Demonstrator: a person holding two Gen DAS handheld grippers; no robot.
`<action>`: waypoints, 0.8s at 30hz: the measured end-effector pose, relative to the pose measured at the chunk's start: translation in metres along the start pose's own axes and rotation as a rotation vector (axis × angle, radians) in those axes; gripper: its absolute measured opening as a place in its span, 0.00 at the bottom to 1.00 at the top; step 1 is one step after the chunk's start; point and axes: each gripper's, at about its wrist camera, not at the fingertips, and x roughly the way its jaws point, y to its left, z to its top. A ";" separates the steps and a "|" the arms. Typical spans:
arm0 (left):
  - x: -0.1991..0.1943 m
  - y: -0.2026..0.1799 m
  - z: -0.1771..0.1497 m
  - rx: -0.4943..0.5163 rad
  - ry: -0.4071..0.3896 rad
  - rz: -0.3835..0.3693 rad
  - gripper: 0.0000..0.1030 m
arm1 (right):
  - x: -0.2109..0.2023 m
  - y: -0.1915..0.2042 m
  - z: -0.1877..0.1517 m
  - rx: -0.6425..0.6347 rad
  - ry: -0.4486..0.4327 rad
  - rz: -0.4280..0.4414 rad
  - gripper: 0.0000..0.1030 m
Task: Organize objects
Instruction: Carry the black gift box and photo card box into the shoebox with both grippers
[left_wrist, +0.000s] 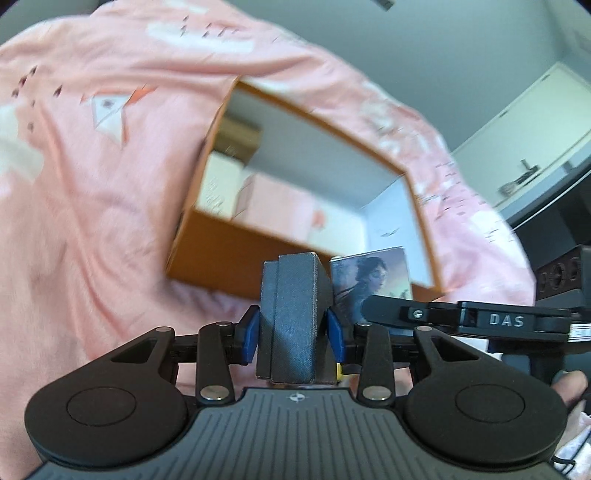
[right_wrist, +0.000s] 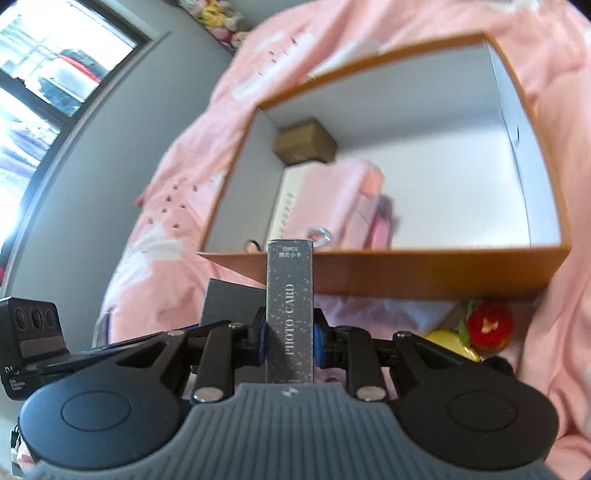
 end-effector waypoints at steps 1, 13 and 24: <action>-0.001 -0.002 0.001 0.009 -0.014 -0.008 0.40 | -0.006 0.002 0.002 -0.010 -0.009 0.006 0.24; -0.010 -0.033 0.063 0.071 -0.141 -0.079 0.40 | -0.045 0.013 0.045 -0.059 -0.193 -0.094 0.24; 0.123 -0.044 0.086 -0.003 0.074 -0.111 0.40 | -0.034 -0.038 0.072 -0.010 -0.185 -0.278 0.24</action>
